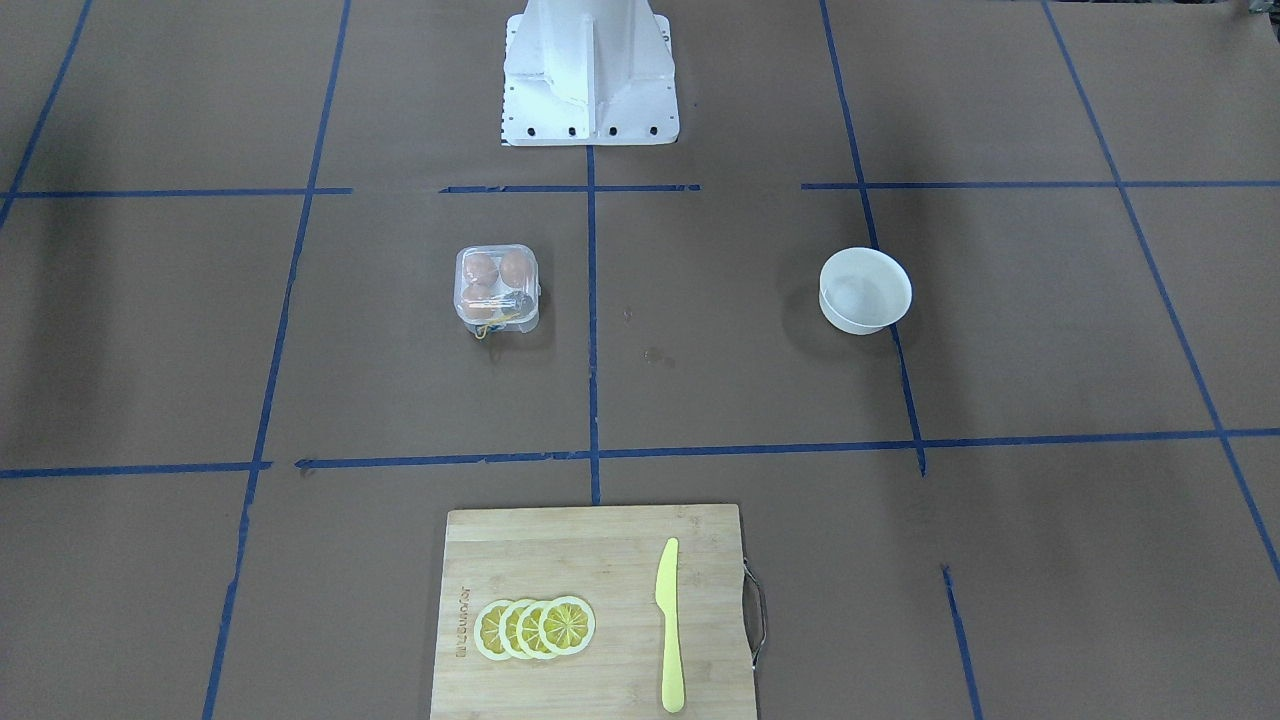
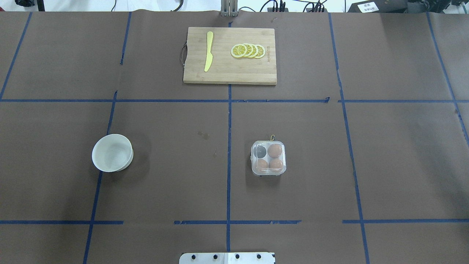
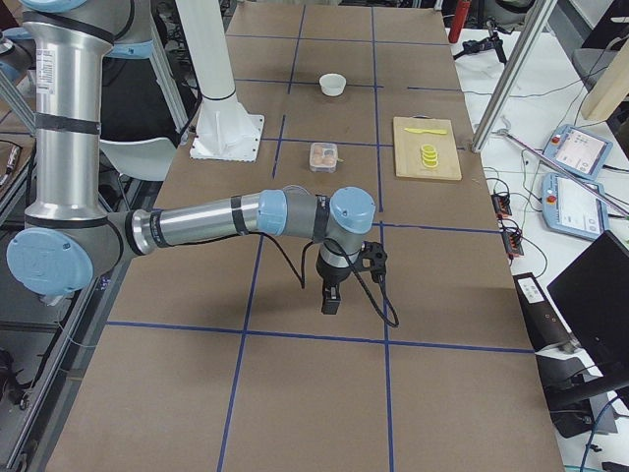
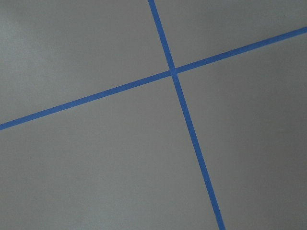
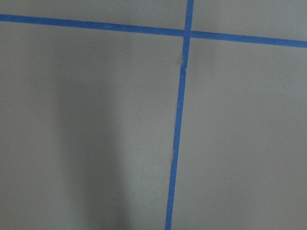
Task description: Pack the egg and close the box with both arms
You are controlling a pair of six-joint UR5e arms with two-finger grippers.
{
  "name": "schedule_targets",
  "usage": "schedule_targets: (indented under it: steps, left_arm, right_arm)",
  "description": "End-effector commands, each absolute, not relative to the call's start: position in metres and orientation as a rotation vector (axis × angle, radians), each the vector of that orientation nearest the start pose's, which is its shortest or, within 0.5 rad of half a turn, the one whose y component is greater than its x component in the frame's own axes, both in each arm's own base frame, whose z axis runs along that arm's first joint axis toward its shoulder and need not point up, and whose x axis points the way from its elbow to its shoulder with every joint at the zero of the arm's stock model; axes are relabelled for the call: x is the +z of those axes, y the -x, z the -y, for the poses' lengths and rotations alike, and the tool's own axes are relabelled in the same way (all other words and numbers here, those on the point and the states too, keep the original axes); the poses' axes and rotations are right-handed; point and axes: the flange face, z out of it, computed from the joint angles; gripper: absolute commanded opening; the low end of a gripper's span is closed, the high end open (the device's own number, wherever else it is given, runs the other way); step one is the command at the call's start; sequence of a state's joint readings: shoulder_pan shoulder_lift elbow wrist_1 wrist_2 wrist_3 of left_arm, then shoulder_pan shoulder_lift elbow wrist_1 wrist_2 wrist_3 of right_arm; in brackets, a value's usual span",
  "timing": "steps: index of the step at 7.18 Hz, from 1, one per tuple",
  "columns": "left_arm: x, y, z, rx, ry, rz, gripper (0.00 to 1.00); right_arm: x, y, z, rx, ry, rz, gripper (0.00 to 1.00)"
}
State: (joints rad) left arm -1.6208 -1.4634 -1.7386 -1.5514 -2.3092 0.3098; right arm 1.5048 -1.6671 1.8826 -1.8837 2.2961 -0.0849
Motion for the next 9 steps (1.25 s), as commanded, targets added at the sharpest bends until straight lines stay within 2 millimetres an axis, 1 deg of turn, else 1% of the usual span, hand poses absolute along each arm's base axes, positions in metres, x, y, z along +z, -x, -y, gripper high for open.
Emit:
schedule_targets:
  steps: [1, 5, 6, 7, 9]
  left_arm:
    - [0.631, 0.087, 0.445, 0.265, -0.171, -0.723, 1.0]
    - [0.63, 0.087, 0.445, 0.266, -0.172, -0.722, 1.0]
    - [0.629, 0.089, 0.445, 0.264, -0.176, -0.722, 1.0]
    - [0.629, 0.089, 0.445, 0.264, -0.176, -0.722, 1.0]
    - [0.629, 0.087, 0.445, 0.267, -0.175, -0.722, 1.0]
  right_arm:
    - [0.585, -0.039, 0.438, -0.107, 0.086, 0.725, 1.0]
    - [0.581, -0.039, 0.442, -0.119, 0.072, 0.719, 1.0]
    - [0.586, -0.039, 0.443, -0.134, 0.033, 0.717, 1.0]
    - [0.597, -0.039, 0.445, -0.139, 0.015, 0.717, 1.0]
    - [0.597, -0.039, 0.446, -0.138, 0.013, 0.717, 1.0]
